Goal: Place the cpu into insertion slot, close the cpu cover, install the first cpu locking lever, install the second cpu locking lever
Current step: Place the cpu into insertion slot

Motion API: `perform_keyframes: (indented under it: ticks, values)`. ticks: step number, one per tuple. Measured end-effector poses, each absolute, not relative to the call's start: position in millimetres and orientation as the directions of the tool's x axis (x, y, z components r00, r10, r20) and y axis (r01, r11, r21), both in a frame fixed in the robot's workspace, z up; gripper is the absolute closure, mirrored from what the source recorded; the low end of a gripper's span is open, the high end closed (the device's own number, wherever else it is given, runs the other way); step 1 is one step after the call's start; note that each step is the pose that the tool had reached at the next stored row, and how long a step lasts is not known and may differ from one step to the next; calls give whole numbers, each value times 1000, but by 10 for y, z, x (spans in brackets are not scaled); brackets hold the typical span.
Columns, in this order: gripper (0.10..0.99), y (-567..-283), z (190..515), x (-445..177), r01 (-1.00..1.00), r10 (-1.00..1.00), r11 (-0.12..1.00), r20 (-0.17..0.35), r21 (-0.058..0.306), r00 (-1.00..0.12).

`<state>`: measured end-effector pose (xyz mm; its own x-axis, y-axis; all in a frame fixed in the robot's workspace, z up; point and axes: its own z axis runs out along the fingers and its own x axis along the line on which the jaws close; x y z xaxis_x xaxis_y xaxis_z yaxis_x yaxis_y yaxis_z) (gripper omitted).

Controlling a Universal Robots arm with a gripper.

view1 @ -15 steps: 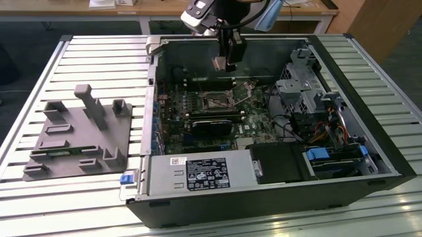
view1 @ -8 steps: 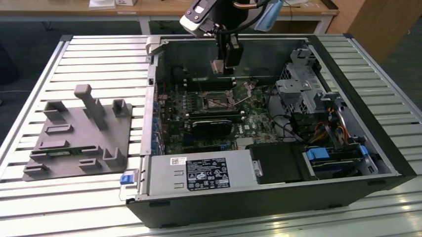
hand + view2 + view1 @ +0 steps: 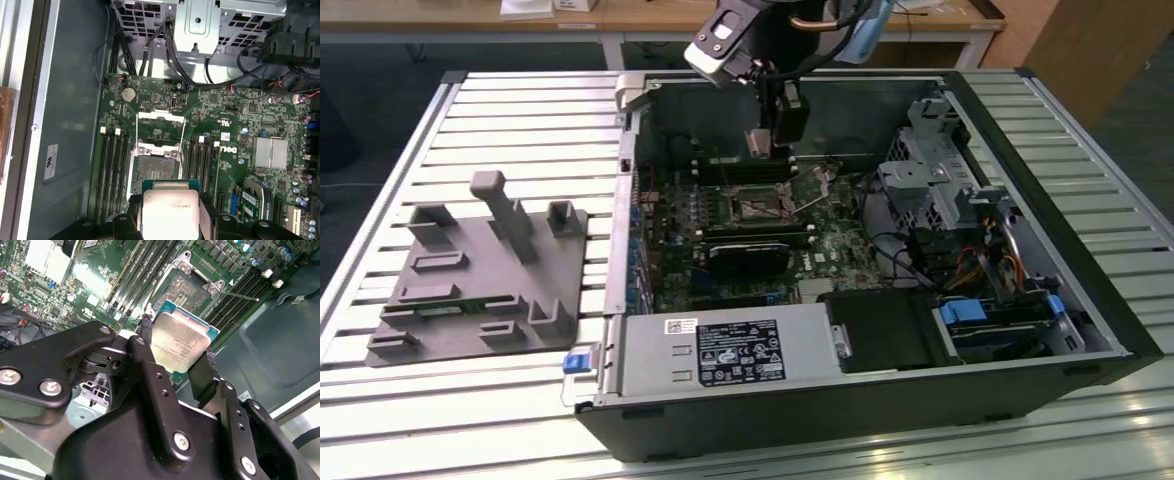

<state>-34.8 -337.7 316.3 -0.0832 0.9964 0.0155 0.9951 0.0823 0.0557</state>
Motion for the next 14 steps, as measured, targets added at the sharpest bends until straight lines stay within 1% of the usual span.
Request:
perform_keyframes:
  ticks: [14]
  values:
    - [545, -3370, 2993, -349, 995, 997, 82, 13, 55, -83]
